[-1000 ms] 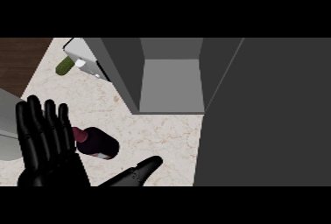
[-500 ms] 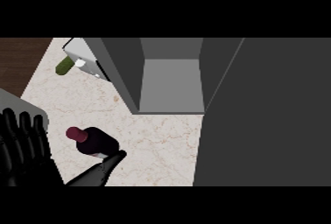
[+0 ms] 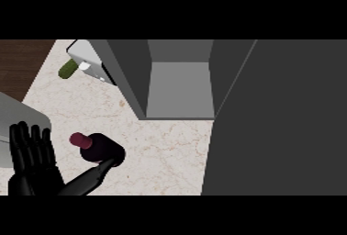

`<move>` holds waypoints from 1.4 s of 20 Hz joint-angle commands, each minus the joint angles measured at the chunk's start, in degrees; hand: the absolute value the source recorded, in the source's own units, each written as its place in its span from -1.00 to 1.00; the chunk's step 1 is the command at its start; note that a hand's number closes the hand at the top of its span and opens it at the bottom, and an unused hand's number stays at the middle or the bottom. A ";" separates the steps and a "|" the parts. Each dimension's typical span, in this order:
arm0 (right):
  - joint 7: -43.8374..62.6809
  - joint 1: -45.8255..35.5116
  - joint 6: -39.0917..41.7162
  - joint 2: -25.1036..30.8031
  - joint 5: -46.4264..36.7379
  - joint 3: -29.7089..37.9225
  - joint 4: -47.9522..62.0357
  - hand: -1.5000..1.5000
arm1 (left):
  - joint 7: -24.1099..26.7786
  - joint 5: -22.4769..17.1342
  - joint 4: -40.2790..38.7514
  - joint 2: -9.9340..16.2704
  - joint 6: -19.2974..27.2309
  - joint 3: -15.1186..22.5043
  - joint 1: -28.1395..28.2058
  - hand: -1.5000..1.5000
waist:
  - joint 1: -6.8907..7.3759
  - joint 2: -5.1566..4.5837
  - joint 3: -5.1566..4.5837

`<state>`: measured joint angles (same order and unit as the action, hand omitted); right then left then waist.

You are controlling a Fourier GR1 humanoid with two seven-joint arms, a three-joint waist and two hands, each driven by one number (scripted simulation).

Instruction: Pick up the wine, place it into the cabinet and close the cabinet

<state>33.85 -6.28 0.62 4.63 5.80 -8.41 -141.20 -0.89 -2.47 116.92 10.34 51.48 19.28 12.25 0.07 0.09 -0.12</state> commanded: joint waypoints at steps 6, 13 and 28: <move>2.00 1.43 0.37 -0.45 3.14 0.56 -4.98 -1.00 | 18.03 -16.61 -19.52 -5.38 -15.60 -12.80 -0.10 -1.00 | -0.28 -0.07 0.02; 6.36 -3.65 -0.08 0.13 3.00 1.98 -4.02 -1.00 | 27.16 -18.84 -30.69 -7.98 -23.27 -14.61 0.50 -1.00 | -0.08 -0.06 0.07; 3.70 -0.16 2.59 -0.41 2.79 2.31 -5.76 -1.00 | 44.76 -23.59 -62.06 -10.32 -36.95 -21.33 -11.35 -1.00 | -0.43 -0.08 0.08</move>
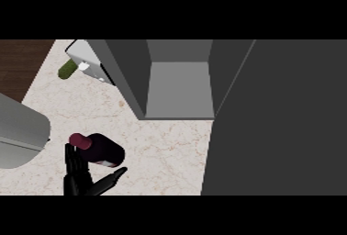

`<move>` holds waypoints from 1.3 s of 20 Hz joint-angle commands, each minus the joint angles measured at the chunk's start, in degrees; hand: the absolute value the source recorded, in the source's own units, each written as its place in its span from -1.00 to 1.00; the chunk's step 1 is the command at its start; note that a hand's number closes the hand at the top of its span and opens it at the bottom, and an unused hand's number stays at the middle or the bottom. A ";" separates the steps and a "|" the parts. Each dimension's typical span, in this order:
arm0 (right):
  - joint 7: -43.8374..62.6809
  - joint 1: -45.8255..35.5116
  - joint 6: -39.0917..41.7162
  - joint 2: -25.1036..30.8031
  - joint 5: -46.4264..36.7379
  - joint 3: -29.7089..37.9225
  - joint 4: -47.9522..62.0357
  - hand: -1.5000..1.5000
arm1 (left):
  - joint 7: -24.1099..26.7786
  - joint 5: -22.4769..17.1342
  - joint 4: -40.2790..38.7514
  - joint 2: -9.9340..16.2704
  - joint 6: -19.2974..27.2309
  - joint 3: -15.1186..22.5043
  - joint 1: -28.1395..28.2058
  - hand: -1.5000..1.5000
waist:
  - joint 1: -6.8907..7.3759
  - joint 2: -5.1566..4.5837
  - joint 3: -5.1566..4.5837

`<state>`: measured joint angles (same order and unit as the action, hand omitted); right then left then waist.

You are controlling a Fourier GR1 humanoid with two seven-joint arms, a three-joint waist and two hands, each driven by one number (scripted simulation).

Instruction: Pick up the wine, place it into the cabinet and close the cabinet

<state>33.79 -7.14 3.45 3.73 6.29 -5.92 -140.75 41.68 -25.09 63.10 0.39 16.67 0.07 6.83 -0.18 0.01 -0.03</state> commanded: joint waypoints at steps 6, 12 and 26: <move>1.71 1.15 0.19 -0.46 0.66 -1.87 -3.96 -1.00 | 10.49 -6.75 -21.32 -0.38 -11.14 -5.99 -10.08 -1.00 | -0.19 -0.06 -0.05; 3.48 1.03 1.19 0.75 4.74 1.39 -4.27 -1.00 | 13.17 -7.30 -21.67 -0.38 -13.03 -2.35 -10.09 -1.00 | -0.08 -0.01 0.00; 0.34 0.04 1.34 -0.57 1.44 -0.46 -0.46 -1.00 | 15.88 -6.91 -25.44 -0.03 -12.03 -5.92 -15.38 -1.00 | -0.20 -0.10 -0.02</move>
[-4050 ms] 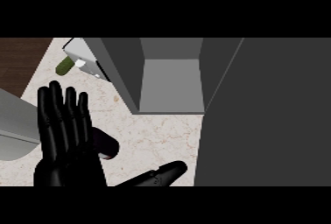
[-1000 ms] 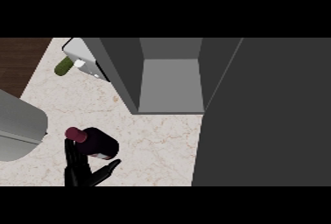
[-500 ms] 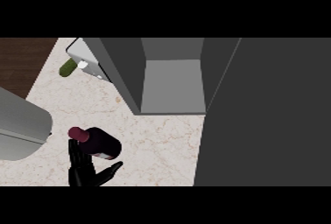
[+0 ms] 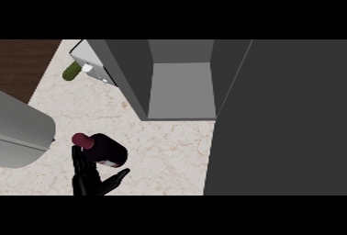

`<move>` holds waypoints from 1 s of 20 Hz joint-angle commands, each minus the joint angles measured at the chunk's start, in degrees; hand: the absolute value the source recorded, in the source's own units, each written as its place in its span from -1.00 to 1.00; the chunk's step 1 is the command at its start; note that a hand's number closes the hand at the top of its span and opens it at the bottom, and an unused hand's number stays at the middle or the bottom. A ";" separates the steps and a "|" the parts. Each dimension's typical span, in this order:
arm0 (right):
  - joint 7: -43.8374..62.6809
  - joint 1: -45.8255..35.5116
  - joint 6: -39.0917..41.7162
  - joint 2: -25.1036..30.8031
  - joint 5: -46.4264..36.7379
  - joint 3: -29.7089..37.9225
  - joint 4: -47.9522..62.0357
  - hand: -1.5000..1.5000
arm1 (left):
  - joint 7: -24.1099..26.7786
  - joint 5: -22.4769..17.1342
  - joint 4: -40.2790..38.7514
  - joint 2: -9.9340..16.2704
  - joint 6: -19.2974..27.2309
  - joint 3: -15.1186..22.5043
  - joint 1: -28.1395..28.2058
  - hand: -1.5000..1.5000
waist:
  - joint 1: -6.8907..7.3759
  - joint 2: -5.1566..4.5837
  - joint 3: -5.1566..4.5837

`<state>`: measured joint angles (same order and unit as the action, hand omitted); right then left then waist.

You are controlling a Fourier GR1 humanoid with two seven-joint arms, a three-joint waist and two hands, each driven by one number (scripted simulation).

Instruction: Pick up the wine, place it into the cabinet and close the cabinet

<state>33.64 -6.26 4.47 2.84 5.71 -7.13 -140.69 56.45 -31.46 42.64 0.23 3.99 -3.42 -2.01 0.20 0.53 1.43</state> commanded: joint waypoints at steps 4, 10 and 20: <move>-0.75 2.95 1.00 -0.29 3.58 0.70 -2.43 -1.00 | 1.55 -4.25 -4.52 -0.23 0.98 0.69 -6.30 1.00 | -0.84 -0.58 -1.45; 0.46 1.74 0.28 -1.18 0.37 -2.27 -2.05 -1.00 | 1.23 -3.97 -12.16 1.48 -4.52 -3.65 -13.80 1.00 | -0.61 -0.59 -1.48; 2.23 4.26 0.57 -1.02 0.76 -1.58 -6.20 -1.00 | -5.05 -2.71 -10.46 3.29 -12.30 0.84 -12.37 1.00 | -0.40 -0.38 -1.44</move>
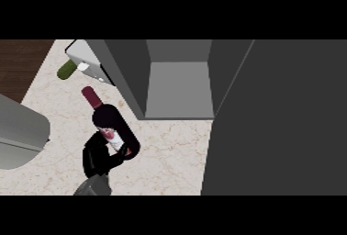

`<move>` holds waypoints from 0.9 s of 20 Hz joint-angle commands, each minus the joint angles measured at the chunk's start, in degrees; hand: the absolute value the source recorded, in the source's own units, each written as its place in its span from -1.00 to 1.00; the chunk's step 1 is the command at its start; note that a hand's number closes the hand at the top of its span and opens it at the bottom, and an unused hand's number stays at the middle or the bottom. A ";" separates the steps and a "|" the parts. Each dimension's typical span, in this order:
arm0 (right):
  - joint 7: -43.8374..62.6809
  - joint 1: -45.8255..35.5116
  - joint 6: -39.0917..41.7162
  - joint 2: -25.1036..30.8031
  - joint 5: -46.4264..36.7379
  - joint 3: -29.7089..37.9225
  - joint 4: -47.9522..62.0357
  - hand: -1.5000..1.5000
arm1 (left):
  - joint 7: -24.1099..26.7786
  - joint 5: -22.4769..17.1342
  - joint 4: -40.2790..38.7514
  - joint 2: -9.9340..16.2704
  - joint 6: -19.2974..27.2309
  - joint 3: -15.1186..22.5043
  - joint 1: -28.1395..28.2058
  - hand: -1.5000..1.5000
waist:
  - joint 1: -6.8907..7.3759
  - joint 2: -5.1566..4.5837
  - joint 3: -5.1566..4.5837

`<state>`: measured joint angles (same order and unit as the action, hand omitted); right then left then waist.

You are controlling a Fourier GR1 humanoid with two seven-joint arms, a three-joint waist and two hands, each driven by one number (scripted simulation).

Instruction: Pick up the wine, place it into the cabinet and close the cabinet

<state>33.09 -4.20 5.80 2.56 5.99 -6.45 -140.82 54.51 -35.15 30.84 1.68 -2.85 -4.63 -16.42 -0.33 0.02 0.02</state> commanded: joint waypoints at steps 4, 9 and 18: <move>3.76 -3.71 -0.86 1.02 3.72 2.93 -1.95 -1.00 | -10.38 1.11 2.79 6.82 -12.16 3.31 0.18 1.00 | 0.34 0.05 -0.02; 2.11 -1.37 0.50 1.01 4.68 3.38 -0.55 -1.00 | -14.47 0.26 9.99 7.28 -15.57 4.02 4.31 1.00 | 0.59 0.14 0.03; 4.20 0.44 1.22 1.19 6.43 3.26 -5.79 -1.00 | -20.41 4.49 27.14 2.69 -8.91 11.14 9.64 1.00 | 0.52 0.25 0.03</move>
<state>32.41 -3.25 7.43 2.64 6.88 -4.88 -140.61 37.71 -31.90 50.58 5.58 -13.10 3.30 -9.05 0.11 0.17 0.04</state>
